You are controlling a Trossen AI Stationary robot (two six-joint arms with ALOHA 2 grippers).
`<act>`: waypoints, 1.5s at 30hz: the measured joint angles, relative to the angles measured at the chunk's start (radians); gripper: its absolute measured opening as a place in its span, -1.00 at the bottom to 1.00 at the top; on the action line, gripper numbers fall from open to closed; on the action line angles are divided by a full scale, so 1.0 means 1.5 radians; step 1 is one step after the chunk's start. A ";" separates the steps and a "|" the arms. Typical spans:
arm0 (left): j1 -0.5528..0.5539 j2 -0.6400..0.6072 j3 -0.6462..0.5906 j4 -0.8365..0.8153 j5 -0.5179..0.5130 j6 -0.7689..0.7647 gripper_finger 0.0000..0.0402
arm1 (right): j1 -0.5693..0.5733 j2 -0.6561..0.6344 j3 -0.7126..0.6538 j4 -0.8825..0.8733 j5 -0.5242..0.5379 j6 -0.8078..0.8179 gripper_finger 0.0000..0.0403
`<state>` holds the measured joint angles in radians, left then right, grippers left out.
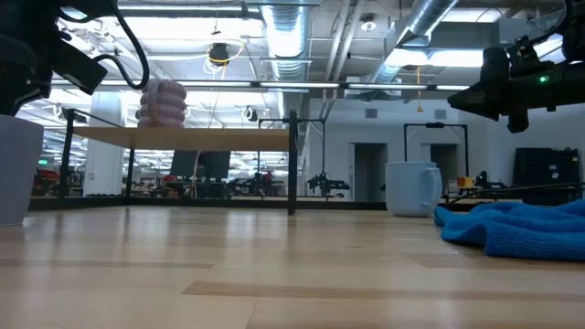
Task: Stack small to large cups/mugs on shelf
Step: Put the violet cup on the shelf
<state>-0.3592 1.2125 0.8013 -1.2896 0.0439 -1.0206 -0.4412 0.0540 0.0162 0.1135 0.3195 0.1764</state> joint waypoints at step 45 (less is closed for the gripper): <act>0.039 0.000 0.000 0.029 -0.020 0.144 -0.95 | 0.000 0.000 0.000 0.000 0.000 0.000 -0.54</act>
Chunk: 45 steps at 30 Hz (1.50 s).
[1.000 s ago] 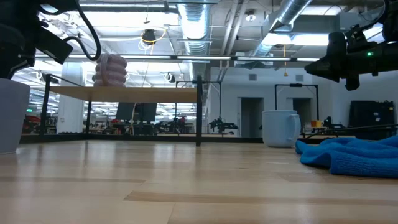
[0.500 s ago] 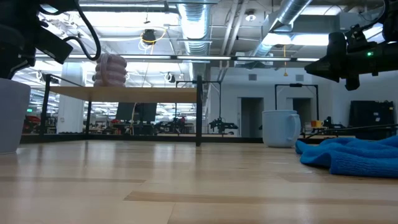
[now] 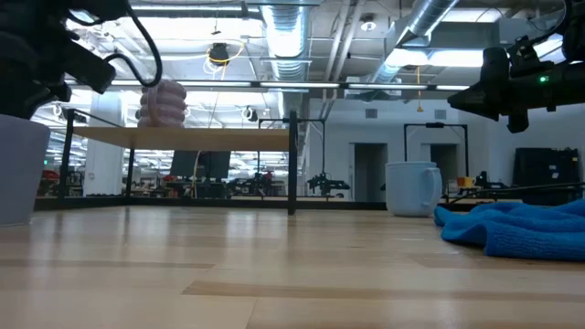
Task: Stack small to large cups/mugs on shelf
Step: Put the violet cup on the shelf
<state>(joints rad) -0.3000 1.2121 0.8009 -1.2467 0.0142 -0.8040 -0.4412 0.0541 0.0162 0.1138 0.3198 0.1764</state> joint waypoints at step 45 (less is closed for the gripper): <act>0.223 0.002 0.147 0.401 -0.139 0.446 -1.00 | 0.000 0.000 0.000 0.010 0.000 0.000 -0.54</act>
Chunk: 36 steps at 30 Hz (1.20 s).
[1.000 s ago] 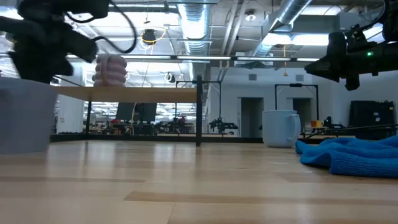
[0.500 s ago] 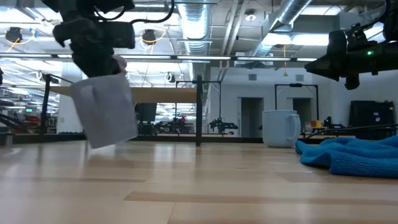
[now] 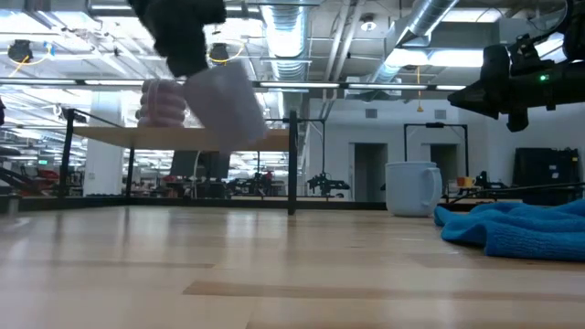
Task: Stack small to large cups/mugs on shelf
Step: Put the violet cup on the shelf
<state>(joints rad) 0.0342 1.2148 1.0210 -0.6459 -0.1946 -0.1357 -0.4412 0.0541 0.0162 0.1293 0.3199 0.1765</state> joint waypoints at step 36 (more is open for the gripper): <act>0.286 0.193 0.633 -0.544 -0.035 0.150 -1.00 | 0.000 0.000 0.000 0.010 0.002 0.022 -0.54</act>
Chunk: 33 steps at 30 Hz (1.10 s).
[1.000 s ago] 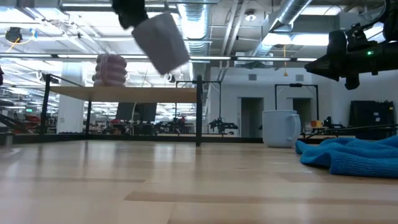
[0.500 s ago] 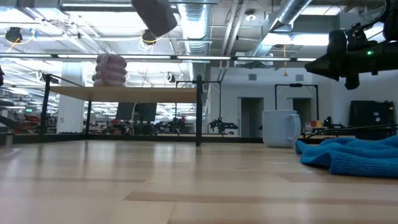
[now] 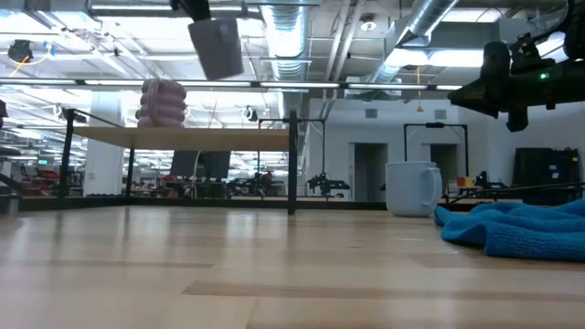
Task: Stack small to large cups/mugs on shelf
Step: Put the violet cup on the shelf
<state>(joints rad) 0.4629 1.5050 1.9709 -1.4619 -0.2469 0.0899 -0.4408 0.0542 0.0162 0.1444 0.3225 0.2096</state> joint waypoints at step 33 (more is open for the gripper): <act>0.168 0.174 0.120 -0.072 0.163 0.232 -1.00 | 0.000 0.000 0.000 -0.001 0.000 -0.005 -0.54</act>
<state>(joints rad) 0.7156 1.7665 2.1503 -1.5700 -0.0021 0.4374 -0.4408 0.0542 0.0162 0.1432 0.3227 0.2027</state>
